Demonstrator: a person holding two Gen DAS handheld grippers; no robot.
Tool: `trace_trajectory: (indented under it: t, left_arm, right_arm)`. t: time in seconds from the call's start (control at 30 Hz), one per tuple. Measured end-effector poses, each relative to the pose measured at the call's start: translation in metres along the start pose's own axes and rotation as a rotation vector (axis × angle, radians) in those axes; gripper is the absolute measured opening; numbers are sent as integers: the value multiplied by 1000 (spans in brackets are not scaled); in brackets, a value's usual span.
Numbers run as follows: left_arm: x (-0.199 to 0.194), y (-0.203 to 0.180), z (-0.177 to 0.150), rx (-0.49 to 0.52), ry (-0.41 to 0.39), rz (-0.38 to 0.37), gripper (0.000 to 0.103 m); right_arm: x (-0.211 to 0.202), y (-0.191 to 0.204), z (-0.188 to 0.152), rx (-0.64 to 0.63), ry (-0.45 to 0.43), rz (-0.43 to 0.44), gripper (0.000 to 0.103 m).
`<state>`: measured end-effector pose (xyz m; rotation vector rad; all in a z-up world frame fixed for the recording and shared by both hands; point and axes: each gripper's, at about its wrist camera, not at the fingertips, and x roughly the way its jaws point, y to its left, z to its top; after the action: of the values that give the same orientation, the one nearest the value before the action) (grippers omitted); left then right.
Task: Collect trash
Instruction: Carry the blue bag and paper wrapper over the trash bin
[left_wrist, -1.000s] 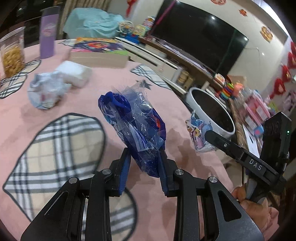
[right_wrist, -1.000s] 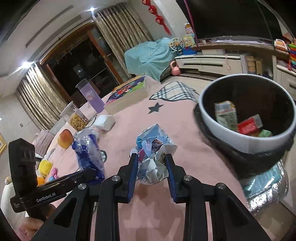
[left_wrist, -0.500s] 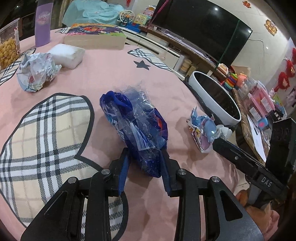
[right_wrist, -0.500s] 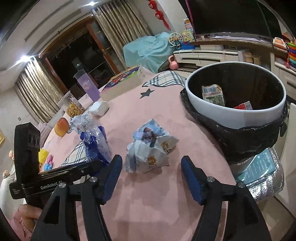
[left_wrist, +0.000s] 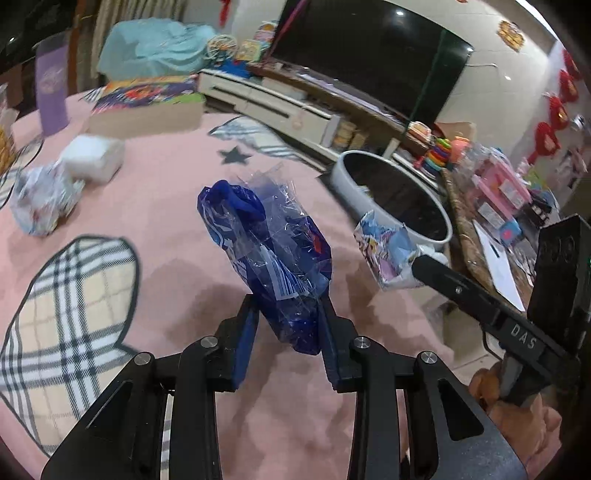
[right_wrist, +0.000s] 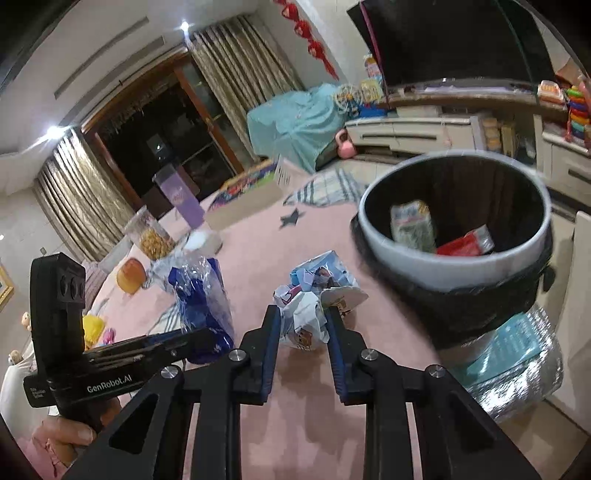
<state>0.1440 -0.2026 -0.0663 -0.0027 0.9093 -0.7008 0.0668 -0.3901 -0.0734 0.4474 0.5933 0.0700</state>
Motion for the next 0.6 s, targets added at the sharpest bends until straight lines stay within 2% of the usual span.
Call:
trace_trajectory:
  t: [0.33,0.6]
  left_arm:
    - [16,-43,20,80,27,-62,31]
    - [31,-75,47,141,52,-108,31]
  right_arm:
    - [-33,-37,26,34,-79,-68,25]
    - [-43,-65,46,48,-111,-104,25]
